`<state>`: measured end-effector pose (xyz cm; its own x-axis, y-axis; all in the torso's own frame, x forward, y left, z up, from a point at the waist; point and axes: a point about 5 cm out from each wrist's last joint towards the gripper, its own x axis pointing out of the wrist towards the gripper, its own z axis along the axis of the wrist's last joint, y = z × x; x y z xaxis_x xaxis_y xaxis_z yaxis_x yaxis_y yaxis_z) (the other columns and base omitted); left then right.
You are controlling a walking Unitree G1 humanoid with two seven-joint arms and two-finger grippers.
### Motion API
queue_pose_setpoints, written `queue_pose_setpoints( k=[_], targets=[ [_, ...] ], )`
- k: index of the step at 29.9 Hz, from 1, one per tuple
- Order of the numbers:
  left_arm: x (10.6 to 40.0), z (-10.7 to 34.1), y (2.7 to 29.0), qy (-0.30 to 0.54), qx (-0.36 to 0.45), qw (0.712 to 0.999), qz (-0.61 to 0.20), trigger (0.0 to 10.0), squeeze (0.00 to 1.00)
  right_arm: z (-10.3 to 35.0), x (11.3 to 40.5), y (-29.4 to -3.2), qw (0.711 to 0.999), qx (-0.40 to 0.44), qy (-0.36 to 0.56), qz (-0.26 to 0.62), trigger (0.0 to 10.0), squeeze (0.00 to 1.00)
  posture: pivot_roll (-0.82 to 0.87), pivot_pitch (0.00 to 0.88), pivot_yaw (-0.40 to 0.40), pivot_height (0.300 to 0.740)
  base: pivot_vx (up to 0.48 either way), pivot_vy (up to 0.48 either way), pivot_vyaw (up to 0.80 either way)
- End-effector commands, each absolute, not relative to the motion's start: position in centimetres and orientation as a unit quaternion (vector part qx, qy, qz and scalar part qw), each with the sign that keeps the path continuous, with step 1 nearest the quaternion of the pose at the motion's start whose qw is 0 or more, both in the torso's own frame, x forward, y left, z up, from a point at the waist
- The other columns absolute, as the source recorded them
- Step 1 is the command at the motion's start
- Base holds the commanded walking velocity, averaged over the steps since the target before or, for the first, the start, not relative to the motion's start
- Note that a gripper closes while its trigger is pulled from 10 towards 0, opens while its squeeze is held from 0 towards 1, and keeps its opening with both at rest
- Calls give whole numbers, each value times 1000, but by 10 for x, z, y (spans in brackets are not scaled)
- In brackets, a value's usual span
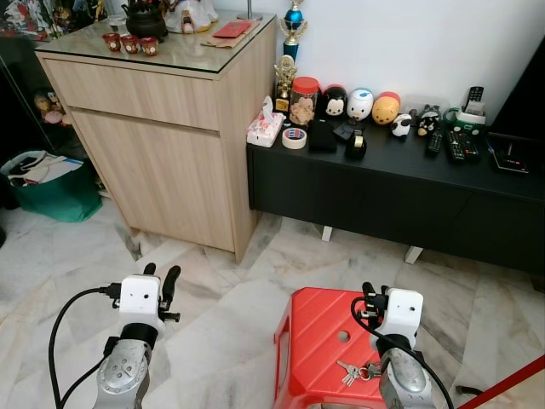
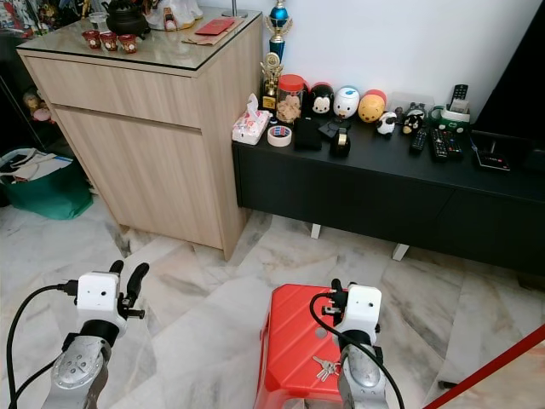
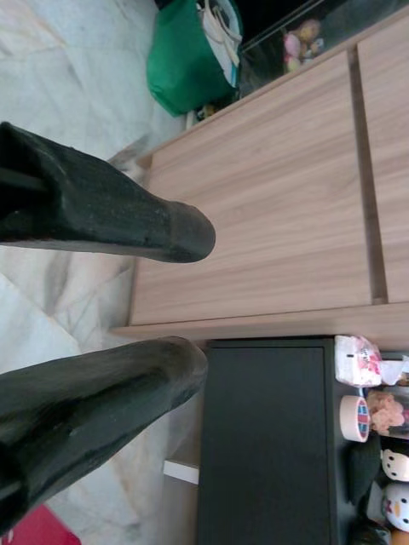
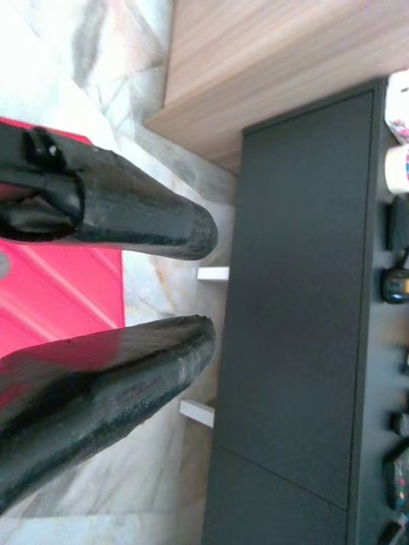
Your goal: Hang keys on a hook
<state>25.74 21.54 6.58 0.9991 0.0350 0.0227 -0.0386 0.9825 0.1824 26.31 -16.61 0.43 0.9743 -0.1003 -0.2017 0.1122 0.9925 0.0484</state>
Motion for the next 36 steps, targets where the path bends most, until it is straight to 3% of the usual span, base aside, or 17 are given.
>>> queue_pose_setpoints(
  k=[1,7,20,36],
  targets=[
    [259,66,215,-8,91,996,16,10000,0,4,265,-170,992,34,106,-63,10000,0,80,12,-19,740,0,0,0],
    [255,65,219,-4,89,996,19,10000,0,2,266,-174,990,27,120,-67,10000,0,88,10,-28,735,0,0,0],
    [255,65,220,-3,89,996,19,10000,0,2,268,-170,990,27,126,-63,10000,0,90,10,-27,651,0,0,0],
    [255,61,219,12,96,995,11,10000,0,4,269,-168,991,43,113,-59,10000,0,93,10,-27,651,0,0,0]
  ],
)
